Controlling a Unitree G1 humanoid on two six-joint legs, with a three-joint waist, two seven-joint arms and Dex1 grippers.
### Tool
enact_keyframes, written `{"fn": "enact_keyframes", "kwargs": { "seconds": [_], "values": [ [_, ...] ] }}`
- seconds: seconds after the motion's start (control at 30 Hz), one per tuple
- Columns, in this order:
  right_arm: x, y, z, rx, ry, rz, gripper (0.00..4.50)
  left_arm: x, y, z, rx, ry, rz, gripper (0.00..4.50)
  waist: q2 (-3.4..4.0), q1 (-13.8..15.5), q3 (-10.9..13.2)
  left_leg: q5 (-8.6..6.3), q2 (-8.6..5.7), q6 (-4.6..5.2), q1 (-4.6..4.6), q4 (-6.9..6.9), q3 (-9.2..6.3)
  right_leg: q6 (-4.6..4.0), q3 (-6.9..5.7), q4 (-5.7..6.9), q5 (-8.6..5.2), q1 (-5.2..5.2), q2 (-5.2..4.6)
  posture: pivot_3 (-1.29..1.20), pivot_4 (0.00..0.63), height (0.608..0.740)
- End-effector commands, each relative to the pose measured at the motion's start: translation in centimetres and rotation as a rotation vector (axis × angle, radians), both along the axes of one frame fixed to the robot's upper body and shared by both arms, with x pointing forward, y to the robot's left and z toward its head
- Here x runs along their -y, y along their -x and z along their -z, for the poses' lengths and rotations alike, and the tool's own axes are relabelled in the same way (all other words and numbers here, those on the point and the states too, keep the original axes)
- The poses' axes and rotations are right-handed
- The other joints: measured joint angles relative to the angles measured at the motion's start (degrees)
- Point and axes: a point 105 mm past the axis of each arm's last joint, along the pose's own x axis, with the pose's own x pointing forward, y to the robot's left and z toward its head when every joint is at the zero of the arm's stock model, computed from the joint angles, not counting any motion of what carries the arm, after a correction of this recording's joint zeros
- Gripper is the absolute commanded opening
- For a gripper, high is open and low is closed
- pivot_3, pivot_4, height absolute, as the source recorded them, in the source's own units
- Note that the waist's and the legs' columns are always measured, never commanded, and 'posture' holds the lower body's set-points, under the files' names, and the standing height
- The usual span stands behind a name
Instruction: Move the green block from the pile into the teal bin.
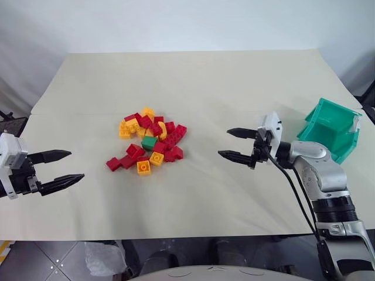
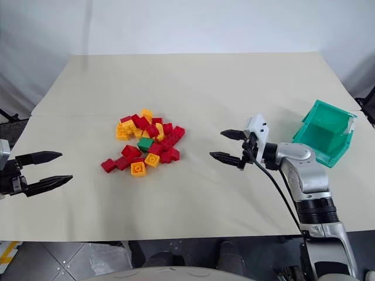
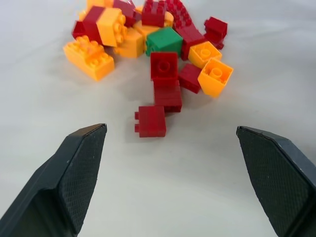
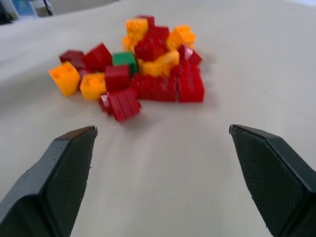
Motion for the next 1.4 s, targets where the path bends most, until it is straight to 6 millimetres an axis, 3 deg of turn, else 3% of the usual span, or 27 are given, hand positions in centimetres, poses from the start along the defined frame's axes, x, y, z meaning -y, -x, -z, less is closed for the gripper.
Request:
{"fn": "enact_keyframes", "kwargs": {
  "seconds": [0.03, 0.17, 0.27, 0.47, 0.67, 0.97, 1.2, 1.3, 1.4],
  "values": [
    [-0.8, 0.2, -1.0, 0.035, -0.021, -0.027, 4.50, 2.0, -1.5, -1.5, 0.119, 0.002, 0.022, 4.48, 0.00, 0.37, 0.00, 0.00, 0.00, 0.00, 0.00, 0.00, 0.00, -0.01, 0.00, 0.00, 0.00, 0.00, 0.00, 0.00, 0.150, 0.740],
    [-0.8, 0.3, -1.0, 0.041, -0.031, -0.012, 4.50, 3.6, -4.0, -1.3, 0.184, 0.004, -0.019, 4.48, 0.00, 0.66, 0.00, -0.02, -0.02, -0.01, -0.02, -0.02, 0.02, -0.01, -0.01, -0.03, 0.01, -0.02, 0.01, 0.00, 0.150, 0.740],
    [-0.6, 0.5, -0.7, 0.041, -0.033, 0.006, 4.50, 6.1, -6.5, 0.3, 0.177, -0.012, -0.016, 4.48, -0.01, 0.73, -0.01, -0.02, -0.06, 0.00, -0.04, -0.04, 0.04, 0.00, -0.03, -0.04, 0.01, -0.03, 0.01, 0.00, 0.150, 0.740],
    [-0.9, 0.9, -0.5, 0.044, -0.044, 0.027, 4.50, 10.1, -9.3, 3.0, 0.097, -0.028, 0.044, 4.48, -0.03, 0.67, -0.01, -0.01, -0.04, 0.01, -0.04, -0.02, 0.16, 0.01, -0.03, -0.04, 0.01, -0.04, 0.09, 0.00, 0.150, 0.740],
    [-0.5, 1.4, -0.1, 0.042, -0.060, 0.070, 4.50, 10.7, -12.7, 6.1, -0.010, -0.129, -0.118, 4.48, -0.05, 0.70, -0.02, 0.01, -0.01, 0.02, -0.02, 0.00, 0.19, 0.01, 0.00, -0.02, 0.01, -0.02, 0.15, 0.00, 0.150, 0.740],
    [-0.1, 1.8, 0.2, 0.041, -0.060, 0.103, 4.50, 12.7, -13.7, 6.7, -0.040, -0.114, -0.119, 4.48, -0.09, 0.70, -0.05, 0.01, 0.00, 0.03, 0.00, 0.03, 0.18, 0.03, 0.03, -0.02, 0.03, 0.00, 0.14, 0.00, 0.150, 0.740],
    [-0.1, 1.5, 0.1, 0.045, -0.058, 0.107, 4.50, 13.8, -15.4, 7.1, -0.049, -0.073, -0.160, 4.48, -0.09, 2.39, -0.06, 0.09, -0.12, 0.16, 0.01, 0.19, 0.08, 0.15, 0.07, -0.02, 0.10, 0.16, 0.06, 0.00, 0.150, 0.740],
    [-0.1, 1.5, 0.1, 0.045, -0.056, 0.109, 4.50, 14.1, -15.9, 6.8, -0.026, -0.052, -0.157, 3.88, -0.09, 2.21, -0.06, 0.11, -0.18, 0.20, 0.11, 0.20, 0.06, 0.18, 0.09, -0.03, 0.13, 0.28, -0.02, 0.00, 0.150, 0.740],
    [0.0, 1.5, 0.1, 0.045, -0.054, 0.114, 4.50, 14.3, -16.4, 6.5, -0.015, -0.033, -0.153, 3.00, -0.09, 2.09, -0.06, 0.11, -0.18, 0.20, 0.12, 0.20, 0.05, 0.17, 0.09, -0.02, 0.14, 0.28, -0.01, 0.00, 0.150, 0.740]
  ]
}}
